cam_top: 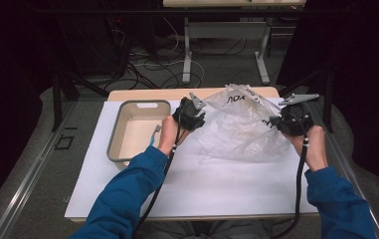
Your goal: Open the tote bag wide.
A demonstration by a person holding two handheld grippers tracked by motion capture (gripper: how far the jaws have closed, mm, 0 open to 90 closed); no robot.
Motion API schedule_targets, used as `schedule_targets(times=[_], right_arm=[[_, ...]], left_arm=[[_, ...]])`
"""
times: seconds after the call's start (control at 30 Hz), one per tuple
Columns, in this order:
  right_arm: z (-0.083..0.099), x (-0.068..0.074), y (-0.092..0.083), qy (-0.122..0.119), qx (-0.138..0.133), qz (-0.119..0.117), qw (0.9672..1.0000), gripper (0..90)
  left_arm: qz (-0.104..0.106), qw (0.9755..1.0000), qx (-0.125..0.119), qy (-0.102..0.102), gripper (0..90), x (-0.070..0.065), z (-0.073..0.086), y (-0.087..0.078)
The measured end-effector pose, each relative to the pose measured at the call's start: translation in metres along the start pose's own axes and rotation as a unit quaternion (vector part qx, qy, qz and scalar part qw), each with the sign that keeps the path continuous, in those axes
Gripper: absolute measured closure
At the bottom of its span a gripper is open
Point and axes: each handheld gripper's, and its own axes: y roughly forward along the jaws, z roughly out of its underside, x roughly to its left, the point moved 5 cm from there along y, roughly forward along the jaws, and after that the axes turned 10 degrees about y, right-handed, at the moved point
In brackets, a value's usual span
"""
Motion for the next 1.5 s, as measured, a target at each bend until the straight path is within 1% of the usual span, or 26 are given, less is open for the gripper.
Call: schedule_targets(times=[0.03,0.07,0.1,0.13,0.17,0.2,0.23,0.27,0.4,0.47,0.5,0.53,0.57,0.63,0.7,0.77,0.83,0.87,0.9,0.93,1.0,1.2,1.33,1.37,1.4,1.5], right_arm=[[0.000,0.000,0.001,0.000,0.001,0.000,1.0000,90.0],[0.001,0.001,0.002,0.002,0.003,-0.001,1.0000,90.0],[0.001,0.001,0.002,0.001,0.004,-0.003,1.0000,90.0],[0.002,0.001,0.003,-0.003,0.004,-0.002,1.0000,90.0],[0.003,0.001,0.004,-0.001,0.006,-0.003,1.0000,90.0],[0.004,0.000,0.004,-0.002,0.007,-0.004,1.0000,90.0],[0.004,0.000,0.005,-0.002,0.007,-0.003,1.0000,90.0],[0.005,-0.001,0.005,0.000,0.008,0.000,1.0000,87.6],[0.009,-0.002,0.010,-0.002,0.015,-0.004,0.9999,70.2],[0.010,0.000,0.014,-0.013,0.026,-0.003,0.9996,57.9],[0.010,0.002,0.017,-0.022,0.029,-0.001,0.9994,54.4],[0.010,0.004,0.018,-0.031,0.032,-0.003,0.9990,51.5],[0.009,0.007,0.020,-0.034,0.033,-0.002,0.9989,48.6],[0.006,0.011,0.023,-0.053,0.033,0.005,0.9981,46.8],[0.005,0.016,0.027,-0.062,0.038,-0.003,0.9973,51.5],[0.003,0.020,0.030,-0.075,0.041,-0.006,0.9963,67.2],[0.001,0.021,0.031,-0.081,0.041,-0.009,0.9958,82.0],[0.001,0.021,0.033,-0.078,0.040,-0.009,0.9961,87.9],[-0.001,0.020,0.033,-0.080,0.038,-0.005,0.9961,90.0],[-0.002,0.019,0.033,-0.073,0.039,-0.004,0.9966,90.0],[-0.007,0.016,0.029,-0.069,0.032,0.004,0.9971,90.0],[-0.030,0.014,0.006,-0.066,-0.010,0.019,0.9976,90.0],[-0.042,0.012,-0.009,-0.064,-0.027,0.024,0.9973,90.0],[-0.044,0.011,-0.012,-0.064,-0.030,0.023,0.9972,90.0],[-0.046,0.010,-0.014,-0.065,-0.031,0.030,0.9970,90.0],[-0.048,0.009,-0.018,-0.063,-0.039,0.028,0.9968,90.0]], left_arm=[[-0.001,1.0000,-0.003,-0.002,72.1,-0.002,-0.001,0.002],[0.003,1.0000,0.000,-0.002,79.4,-0.003,-0.001,0.002],[0.002,1.0000,-0.006,0.002,86.0,-0.003,-0.002,0.003],[0.006,0.9999,-0.009,-0.007,88.7,-0.004,-0.003,0.003],[0.005,0.9999,-0.016,-0.002,89.3,-0.004,-0.005,0.002],[0.008,0.9998,-0.018,-0.006,89.6,-0.006,-0.005,0.001],[0.007,0.9997,-0.022,-0.002,89.7,-0.005,-0.006,0.000],[0.010,0.9996,-0.025,-0.007,89.8,-0.006,-0.007,-0.001],[0.010,0.9993,-0.036,-0.011,89.9,-0.003,-0.010,-0.006],[0.011,0.9991,-0.038,-0.014,89.9,-0.002,-0.011,-0.007],[0.011,0.9990,-0.041,-0.012,89.8,-0.002,-0.012,-0.008],[0.011,0.9990,-0.042,-0.010,89.8,-0.002,-0.012,-0.008],[0.013,0.9990,-0.042,-0.009,89.8,-0.002,-0.013,-0.009],[0.013,0.9989,-0.043,-0.011,89.8,-0.004,-0.013,-0.009],[0.014,0.9989,-0.044,-0.010,89.8,-0.004,-0.014,-0.009],[0.013,0.9988,-0.047,-0.009,89.8,-0.004,-0.014,-0.009],[0.011,0.9988,-0.048,-0.007,89.8,-0.003,-0.014,-0.009],[0.010,0.9987,-0.049,-0.010,89.7,-0.003,-0.014,-0.008],[0.010,0.9987,-0.049,-0.009,89.7,-0.002,-0.014,-0.008],[0.008,0.9988,-0.049,-0.007,89.6,-0.001,-0.014,-0.008],[0.006,0.9988,-0.048,-0.013,89.5,0.000,-0.013,-0.008],[-0.004,0.9985,-0.053,-0.017,89.3,0.001,-0.014,-0.005],[-0.007,0.9982,-0.055,-0.020,89.3,-0.001,-0.015,-0.005],[-0.008,0.9982,-0.056,-0.018,89.3,-0.001,-0.015,-0.005],[-0.010,0.9981,-0.059,-0.016,89.3,-0.001,-0.016,-0.005],[-0.016,0.9980,-0.060,-0.011,89.4,-0.002,-0.017,-0.007]])
